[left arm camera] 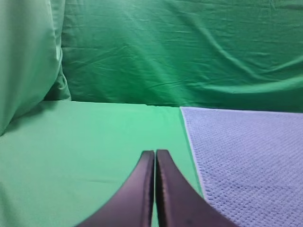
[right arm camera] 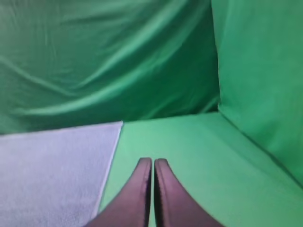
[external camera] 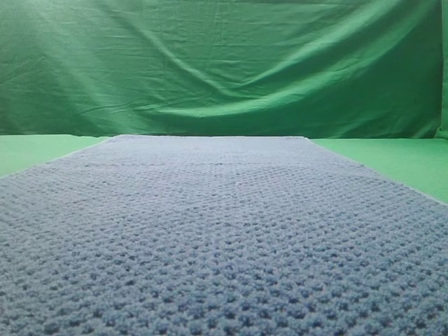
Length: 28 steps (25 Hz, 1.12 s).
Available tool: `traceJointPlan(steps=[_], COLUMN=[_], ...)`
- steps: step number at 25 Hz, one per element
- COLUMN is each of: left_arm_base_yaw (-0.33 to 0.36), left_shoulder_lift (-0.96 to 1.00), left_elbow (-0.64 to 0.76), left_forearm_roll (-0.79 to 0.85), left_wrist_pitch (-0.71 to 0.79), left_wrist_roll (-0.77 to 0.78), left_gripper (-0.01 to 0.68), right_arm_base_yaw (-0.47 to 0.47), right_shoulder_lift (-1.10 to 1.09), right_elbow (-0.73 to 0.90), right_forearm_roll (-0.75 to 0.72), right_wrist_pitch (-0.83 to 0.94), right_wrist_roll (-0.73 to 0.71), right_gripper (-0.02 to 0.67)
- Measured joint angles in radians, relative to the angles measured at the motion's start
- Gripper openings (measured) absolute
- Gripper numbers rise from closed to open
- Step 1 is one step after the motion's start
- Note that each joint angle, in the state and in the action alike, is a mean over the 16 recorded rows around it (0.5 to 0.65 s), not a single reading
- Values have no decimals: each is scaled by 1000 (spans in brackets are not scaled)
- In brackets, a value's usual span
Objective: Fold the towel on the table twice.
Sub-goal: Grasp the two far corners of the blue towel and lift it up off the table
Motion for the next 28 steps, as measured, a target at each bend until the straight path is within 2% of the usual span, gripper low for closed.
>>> traceJointPlan(steps=[8,19,28], left_arm_base_yaw=[0,0,0], left_shoulder_lift=[29,220,307], left_elbow=[-71,-317,-428], left_forearm_roll=[3,20,21], left_wrist_pitch=[-7,60,68], left_wrist_roll=[-94,-112,-115], left_gripper=[0,0,0], right_arm_base_yaw=[0,0,0], right_shoulder_lift=[21,224,353], right_elbow=[-51,-278,-425], right_forearm_roll=[51,55,55], right_wrist_pitch=[-108,128,222], right_wrist_roll=[48,86,65], right_gripper=[0,0,0])
